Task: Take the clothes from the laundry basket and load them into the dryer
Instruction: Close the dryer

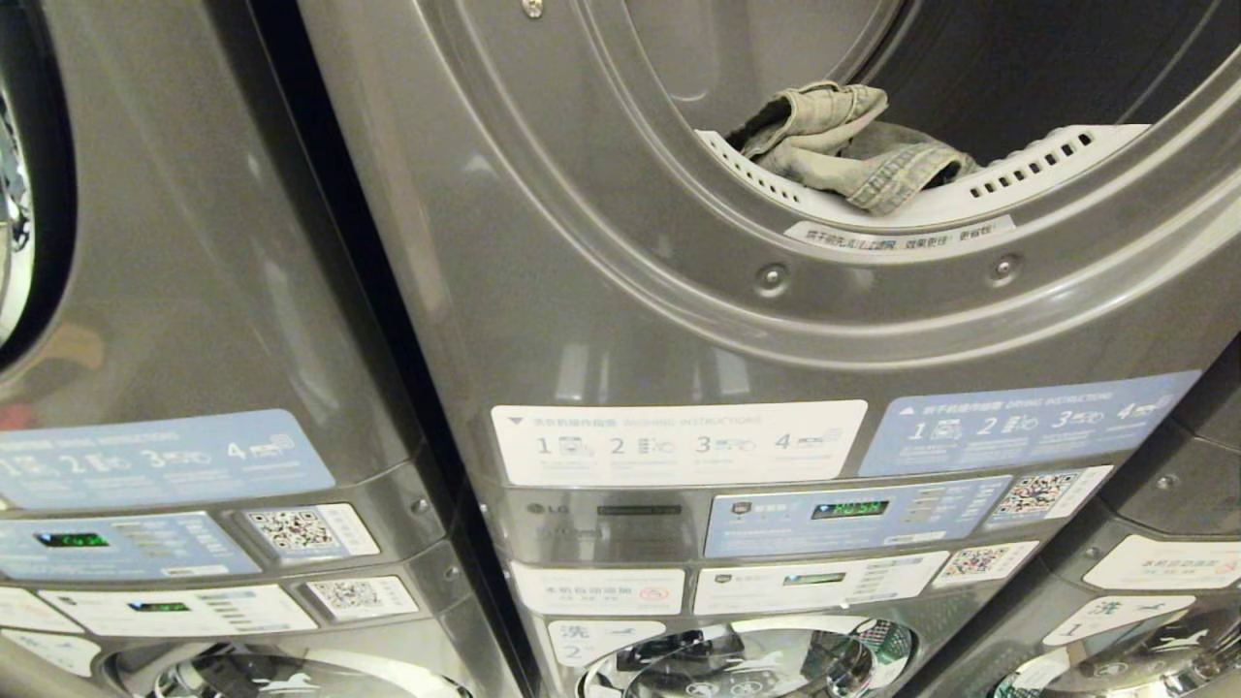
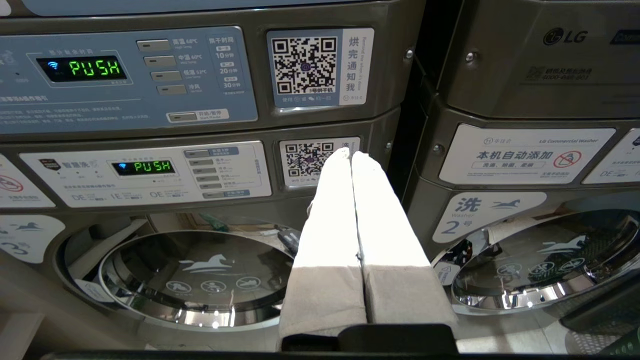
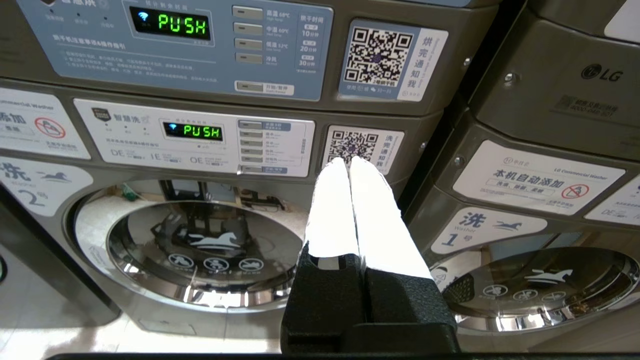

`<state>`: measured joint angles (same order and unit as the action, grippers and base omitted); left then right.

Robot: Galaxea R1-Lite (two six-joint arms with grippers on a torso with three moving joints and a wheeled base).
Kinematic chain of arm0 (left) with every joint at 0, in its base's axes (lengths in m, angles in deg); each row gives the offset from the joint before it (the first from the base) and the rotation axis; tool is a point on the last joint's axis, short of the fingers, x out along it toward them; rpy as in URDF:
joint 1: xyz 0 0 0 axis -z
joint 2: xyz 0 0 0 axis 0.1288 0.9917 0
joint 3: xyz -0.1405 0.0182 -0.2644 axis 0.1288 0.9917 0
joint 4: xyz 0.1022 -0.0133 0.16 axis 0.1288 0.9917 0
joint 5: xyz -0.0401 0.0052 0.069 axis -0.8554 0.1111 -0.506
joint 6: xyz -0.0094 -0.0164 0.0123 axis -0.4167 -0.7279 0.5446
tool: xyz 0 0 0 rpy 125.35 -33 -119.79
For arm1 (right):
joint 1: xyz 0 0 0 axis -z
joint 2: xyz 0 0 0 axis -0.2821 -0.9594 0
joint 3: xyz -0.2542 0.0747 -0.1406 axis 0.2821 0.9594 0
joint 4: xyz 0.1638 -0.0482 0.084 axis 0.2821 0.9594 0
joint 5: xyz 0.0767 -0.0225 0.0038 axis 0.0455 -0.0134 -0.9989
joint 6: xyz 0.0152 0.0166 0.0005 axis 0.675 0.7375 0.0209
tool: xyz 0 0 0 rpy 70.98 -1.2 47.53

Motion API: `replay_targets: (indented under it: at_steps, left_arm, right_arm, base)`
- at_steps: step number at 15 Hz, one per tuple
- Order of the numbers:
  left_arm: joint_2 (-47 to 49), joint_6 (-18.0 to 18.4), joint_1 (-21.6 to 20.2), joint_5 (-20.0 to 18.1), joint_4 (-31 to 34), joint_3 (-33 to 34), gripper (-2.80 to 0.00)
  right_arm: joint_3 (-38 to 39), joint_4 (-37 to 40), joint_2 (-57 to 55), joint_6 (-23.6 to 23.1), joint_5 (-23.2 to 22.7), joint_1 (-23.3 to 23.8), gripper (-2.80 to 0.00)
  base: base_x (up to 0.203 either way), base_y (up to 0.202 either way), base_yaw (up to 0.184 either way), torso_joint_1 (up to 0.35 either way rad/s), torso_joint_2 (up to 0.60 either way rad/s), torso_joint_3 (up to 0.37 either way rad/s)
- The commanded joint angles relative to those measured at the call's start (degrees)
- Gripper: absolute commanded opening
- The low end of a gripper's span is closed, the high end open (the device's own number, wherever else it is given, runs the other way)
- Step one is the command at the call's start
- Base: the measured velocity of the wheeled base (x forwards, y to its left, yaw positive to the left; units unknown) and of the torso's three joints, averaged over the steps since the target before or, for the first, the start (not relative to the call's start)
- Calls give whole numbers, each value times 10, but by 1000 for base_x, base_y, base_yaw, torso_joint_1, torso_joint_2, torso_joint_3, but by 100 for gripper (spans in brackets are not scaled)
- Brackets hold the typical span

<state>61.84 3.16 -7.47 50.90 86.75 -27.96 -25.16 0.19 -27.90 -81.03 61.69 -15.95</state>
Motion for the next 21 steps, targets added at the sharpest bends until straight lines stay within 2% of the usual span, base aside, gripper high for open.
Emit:
replay_targets:
  at_steps: [1, 16, 21]
  left_arm:
    - [0, 0, 0, 0, 0, 0, -280]
    - [0, -6, 0, 1, 1, 0, -280]
    - [0, -3, 0, 1, 1, 0, -280]
  right_arm:
    - [0, 1, -1, -2, -1, 0, -280]
    - [0, -1, 0, 3, -1, 0, -280]
    - [0, 0, -1, 3, -2, 0, -280]
  base:
    - [-97, 0, 1, 22, 14, -2]
    - [-194, 0, 0, 1, 4, 2]
    - [-28, 0, 0, 5, 0, 0]
